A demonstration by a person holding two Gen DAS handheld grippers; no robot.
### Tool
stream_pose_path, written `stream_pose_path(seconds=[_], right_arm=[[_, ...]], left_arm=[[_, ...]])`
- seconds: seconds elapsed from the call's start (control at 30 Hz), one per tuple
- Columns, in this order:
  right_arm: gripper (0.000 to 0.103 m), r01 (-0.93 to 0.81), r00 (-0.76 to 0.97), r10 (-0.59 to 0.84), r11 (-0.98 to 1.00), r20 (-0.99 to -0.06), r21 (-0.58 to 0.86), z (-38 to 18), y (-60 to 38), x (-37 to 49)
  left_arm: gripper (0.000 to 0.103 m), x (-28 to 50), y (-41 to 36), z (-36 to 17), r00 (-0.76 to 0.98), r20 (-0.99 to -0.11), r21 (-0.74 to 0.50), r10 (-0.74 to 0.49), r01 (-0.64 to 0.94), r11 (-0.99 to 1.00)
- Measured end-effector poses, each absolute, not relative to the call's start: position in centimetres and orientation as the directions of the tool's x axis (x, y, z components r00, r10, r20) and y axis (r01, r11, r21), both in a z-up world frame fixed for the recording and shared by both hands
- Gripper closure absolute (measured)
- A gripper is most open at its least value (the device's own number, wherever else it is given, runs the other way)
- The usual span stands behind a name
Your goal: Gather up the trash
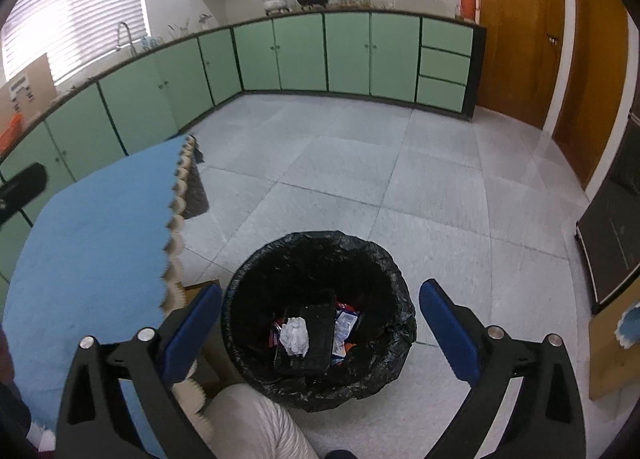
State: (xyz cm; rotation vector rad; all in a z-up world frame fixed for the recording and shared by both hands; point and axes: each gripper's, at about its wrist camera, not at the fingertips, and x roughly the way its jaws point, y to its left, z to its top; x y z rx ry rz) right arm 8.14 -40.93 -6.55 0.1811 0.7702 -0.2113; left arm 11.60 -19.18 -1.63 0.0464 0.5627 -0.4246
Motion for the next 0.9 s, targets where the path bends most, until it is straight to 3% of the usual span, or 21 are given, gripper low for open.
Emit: stream_pose_path(seconds=[0.33,0.9], right_arm=[[0.006,0.202,0.763,-0.095,0.975,-0.639,0.097,-1.7,-38.0,3.9],[0.006,0.132,0.814,-0.058,0.987,-0.578,0.088,2.0,-35.0,-0.4]], left_arm=[[0.009,7.7,-16.2,0.5,0.775,-0.514,-0.056,-0.367,0.397,0.916],[0.009,2.9,-13.7,2.3,0.791,-0.482,-0.046,-0.378,0.408,0.912]])
